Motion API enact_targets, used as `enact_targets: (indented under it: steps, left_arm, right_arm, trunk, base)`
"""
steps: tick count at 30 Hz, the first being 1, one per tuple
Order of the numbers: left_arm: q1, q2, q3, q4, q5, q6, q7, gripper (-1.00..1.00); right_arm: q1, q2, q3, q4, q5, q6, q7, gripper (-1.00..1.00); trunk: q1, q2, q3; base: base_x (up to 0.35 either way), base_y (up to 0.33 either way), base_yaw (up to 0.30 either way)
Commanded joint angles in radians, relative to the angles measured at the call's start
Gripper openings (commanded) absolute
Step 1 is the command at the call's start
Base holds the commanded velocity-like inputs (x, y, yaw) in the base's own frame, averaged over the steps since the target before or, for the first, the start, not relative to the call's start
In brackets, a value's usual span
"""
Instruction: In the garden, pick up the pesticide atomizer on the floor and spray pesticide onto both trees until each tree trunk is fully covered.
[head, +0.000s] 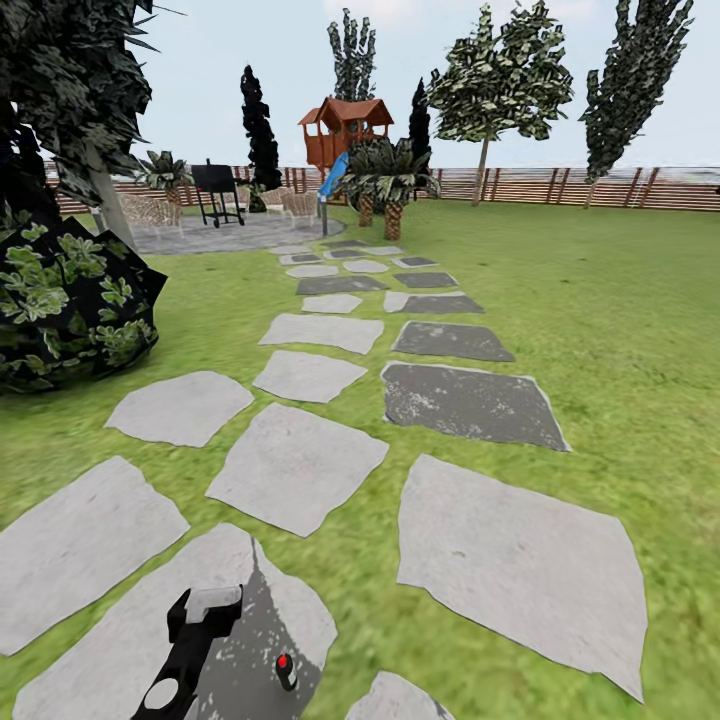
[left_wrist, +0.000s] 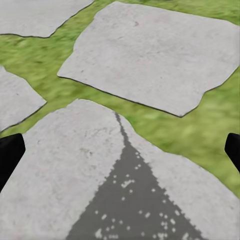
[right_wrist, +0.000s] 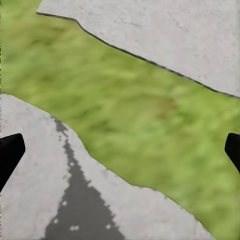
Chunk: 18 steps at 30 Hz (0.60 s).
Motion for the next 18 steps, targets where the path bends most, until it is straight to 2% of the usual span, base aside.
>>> enact_targets:
  steps: [1, 6, 10, 13, 18]
  left_arm:
    - [0.000, 0.000, -0.001, 0.000, 0.000, 0.001, 0.000, 1.00]
    - [-0.001, 0.000, 0.003, 0.000, 0.007, 0.012, -0.001, 1.00]
    - [-0.009, -0.002, 0.001, 0.000, 0.006, 0.018, -0.002, 1.00]
    - [-0.013, -0.008, 0.000, 0.000, 0.005, 0.027, -0.002, 1.00]
    - [-0.032, -0.017, 0.000, -0.003, 0.005, 0.098, -0.004, 1.00]
  right_arm:
    - [0.000, 0.000, 0.000, 0.000, 0.000, 0.000, 0.001, 1.00]
    - [-0.003, -0.001, -0.002, -0.041, -0.004, -0.002, 0.003, 1.00]
    - [-0.012, -0.002, -0.003, -0.140, -0.004, -0.001, -0.002, 1.00]
    - [-0.047, -0.003, -0.005, -0.233, -0.006, 0.005, -0.003, 1.00]
    - [-0.126, -0.003, -0.006, -0.271, -0.008, 0.024, -0.004, 1.00]
  trunk:
    - [0.000, 0.000, 0.000]
    - [0.000, 0.000, 0.000]
    - [0.000, 0.000, 0.000]
    - [0.000, 0.000, 0.000]
    - [0.000, 0.000, 0.000]
  base:
    - [0.000, 0.000, 0.000]
    - [0.000, 0.000, 0.000]
    - [0.000, 0.000, 0.000]
    - [0.000, 0.000, 0.000]
    - [0.000, 0.000, 0.000]
